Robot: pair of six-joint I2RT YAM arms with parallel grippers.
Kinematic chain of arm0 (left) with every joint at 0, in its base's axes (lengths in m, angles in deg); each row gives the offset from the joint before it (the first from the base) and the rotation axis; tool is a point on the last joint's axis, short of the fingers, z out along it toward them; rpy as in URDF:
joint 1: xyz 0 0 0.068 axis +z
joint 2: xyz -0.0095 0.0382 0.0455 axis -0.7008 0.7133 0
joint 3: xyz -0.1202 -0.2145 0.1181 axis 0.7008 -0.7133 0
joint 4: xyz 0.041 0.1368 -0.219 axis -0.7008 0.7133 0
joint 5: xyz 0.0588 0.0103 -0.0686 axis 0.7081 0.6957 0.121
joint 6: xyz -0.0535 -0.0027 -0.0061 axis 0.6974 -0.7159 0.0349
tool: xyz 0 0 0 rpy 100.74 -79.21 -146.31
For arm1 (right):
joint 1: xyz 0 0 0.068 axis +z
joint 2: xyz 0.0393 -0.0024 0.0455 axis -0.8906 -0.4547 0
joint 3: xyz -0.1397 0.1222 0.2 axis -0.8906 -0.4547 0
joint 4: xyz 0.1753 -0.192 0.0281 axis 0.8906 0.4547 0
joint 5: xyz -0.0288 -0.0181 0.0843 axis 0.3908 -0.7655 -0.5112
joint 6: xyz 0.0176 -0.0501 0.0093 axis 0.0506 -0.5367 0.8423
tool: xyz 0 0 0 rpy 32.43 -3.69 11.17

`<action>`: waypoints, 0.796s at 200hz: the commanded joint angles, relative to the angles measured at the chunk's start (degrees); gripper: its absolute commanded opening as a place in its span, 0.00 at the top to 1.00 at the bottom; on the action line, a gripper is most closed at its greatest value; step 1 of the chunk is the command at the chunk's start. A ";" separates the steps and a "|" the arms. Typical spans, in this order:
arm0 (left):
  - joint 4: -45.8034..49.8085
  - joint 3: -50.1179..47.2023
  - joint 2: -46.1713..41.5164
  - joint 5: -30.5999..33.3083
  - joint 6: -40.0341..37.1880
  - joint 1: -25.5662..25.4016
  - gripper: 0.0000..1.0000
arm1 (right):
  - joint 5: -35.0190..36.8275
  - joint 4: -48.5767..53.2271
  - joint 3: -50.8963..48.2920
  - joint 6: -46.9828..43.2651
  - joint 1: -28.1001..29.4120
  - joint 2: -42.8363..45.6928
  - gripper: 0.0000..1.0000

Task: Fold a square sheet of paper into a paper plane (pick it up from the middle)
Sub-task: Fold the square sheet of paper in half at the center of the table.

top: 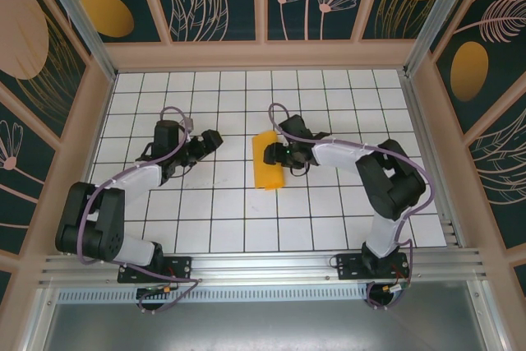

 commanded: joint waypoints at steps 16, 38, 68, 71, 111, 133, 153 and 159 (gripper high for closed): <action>-3.76 0.16 2.84 -2.29 2.39 -2.85 0.16 | -1.04 0.71 -2.09 -0.32 -1.31 3.32 0.35; -4.55 1.08 4.41 -2.11 2.93 -4.56 0.20 | -0.73 1.60 -2.60 -1.19 -1.75 3.25 0.39; -5.56 2.86 7.14 -1.95 3.55 -7.32 0.27 | 0.34 2.64 -2.79 -2.35 -2.10 2.53 0.44; -5.77 3.05 7.44 -2.02 3.61 -7.58 0.28 | 0.37 2.64 -2.81 -2.49 -2.10 2.45 0.45; -6.64 5.93 10.83 -1.09 4.32 -10.97 0.34 | 1.01 2.68 -3.05 -2.59 -3.06 2.00 0.47; -8.02 6.66 11.94 0.22 5.47 -12.55 0.36 | 0.99 2.51 -3.34 -1.93 -3.44 1.53 0.47; -9.11 7.05 12.58 1.72 6.36 -13.65 0.38 | 0.78 2.33 -3.52 -1.75 -3.51 0.56 0.47; -9.57 7.12 12.73 2.03 6.57 -13.84 0.39 | 0.54 2.25 -3.55 -1.90 -3.51 0.30 0.47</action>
